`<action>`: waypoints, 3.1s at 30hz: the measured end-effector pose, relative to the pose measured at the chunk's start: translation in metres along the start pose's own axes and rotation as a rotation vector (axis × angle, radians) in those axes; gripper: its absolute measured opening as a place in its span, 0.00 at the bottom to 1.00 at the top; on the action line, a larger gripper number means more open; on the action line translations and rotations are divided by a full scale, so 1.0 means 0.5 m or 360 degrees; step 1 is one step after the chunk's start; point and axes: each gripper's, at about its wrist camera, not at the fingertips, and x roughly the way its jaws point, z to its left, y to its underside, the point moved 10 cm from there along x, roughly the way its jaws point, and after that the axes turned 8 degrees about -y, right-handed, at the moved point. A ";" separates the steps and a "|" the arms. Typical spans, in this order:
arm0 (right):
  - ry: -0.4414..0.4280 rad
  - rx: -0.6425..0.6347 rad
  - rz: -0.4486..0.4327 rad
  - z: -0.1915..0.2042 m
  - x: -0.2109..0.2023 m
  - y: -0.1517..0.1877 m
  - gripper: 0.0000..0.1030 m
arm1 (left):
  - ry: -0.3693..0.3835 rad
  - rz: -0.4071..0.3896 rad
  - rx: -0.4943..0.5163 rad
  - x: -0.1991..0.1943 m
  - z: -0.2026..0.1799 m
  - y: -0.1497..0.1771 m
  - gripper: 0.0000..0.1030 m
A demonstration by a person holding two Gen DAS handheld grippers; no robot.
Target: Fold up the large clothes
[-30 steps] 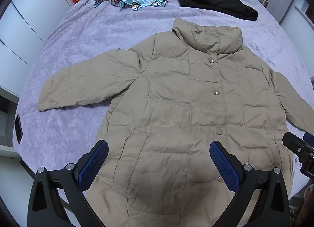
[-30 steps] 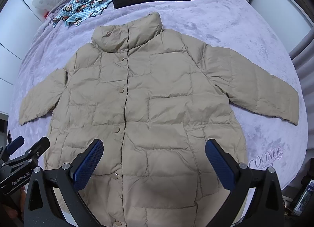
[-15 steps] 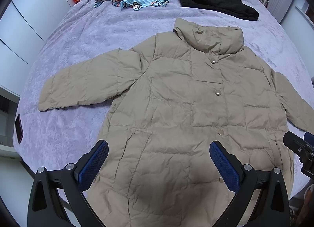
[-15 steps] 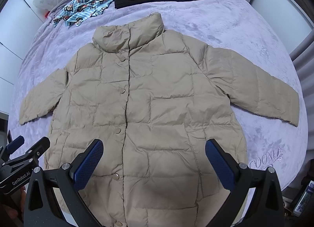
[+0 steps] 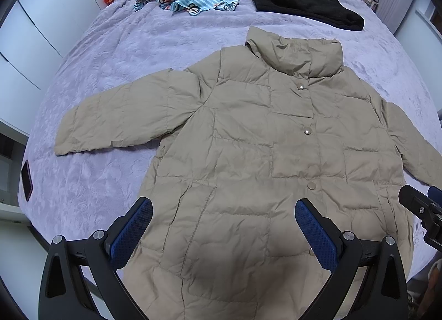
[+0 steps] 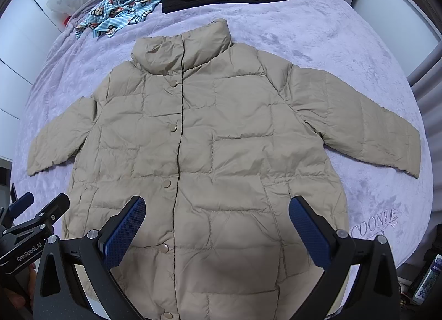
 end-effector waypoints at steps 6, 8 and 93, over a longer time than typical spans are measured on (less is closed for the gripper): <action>-0.0001 -0.0002 0.0000 0.001 -0.001 0.000 1.00 | 0.0002 -0.0003 -0.0003 0.000 0.006 -0.001 1.00; -0.0001 -0.0001 0.0000 0.000 -0.001 0.000 1.00 | 0.0001 -0.0004 -0.0004 -0.001 0.009 0.000 1.00; -0.0887 0.0133 0.0158 0.594 0.559 -0.120 0.16 | 0.0496 -0.0776 -0.0226 0.117 0.369 -0.372 0.09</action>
